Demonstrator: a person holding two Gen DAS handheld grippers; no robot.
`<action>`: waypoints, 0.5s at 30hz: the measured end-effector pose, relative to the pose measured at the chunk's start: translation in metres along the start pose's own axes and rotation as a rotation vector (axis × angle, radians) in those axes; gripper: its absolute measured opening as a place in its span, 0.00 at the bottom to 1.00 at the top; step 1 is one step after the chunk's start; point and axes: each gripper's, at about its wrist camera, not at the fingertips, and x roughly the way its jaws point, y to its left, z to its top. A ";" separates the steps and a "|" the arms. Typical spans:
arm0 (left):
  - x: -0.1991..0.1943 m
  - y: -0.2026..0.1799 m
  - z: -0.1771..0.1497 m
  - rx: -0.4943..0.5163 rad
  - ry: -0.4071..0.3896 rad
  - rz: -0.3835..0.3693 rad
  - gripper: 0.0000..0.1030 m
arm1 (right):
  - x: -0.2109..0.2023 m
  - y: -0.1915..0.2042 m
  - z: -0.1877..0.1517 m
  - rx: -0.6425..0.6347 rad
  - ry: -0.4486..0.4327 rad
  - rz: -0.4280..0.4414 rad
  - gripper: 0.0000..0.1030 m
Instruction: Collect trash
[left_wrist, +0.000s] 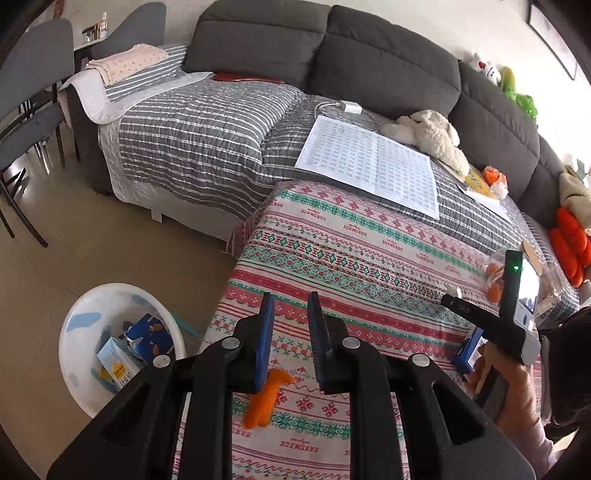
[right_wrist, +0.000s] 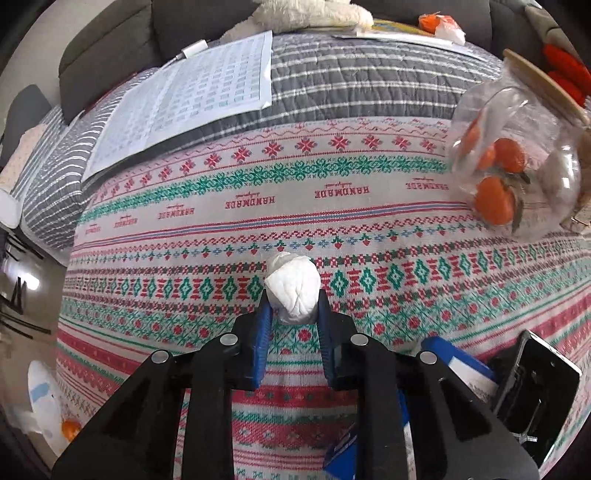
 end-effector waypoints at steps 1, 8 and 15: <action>-0.001 0.003 0.000 -0.004 0.002 -0.008 0.18 | -0.006 0.000 -0.003 0.001 -0.004 0.002 0.22; 0.007 0.043 0.002 -0.090 0.125 -0.116 0.18 | -0.046 0.020 -0.031 -0.052 -0.080 0.035 0.22; 0.046 0.034 -0.029 0.119 0.312 0.048 0.49 | -0.068 0.040 -0.048 -0.067 -0.097 0.116 0.22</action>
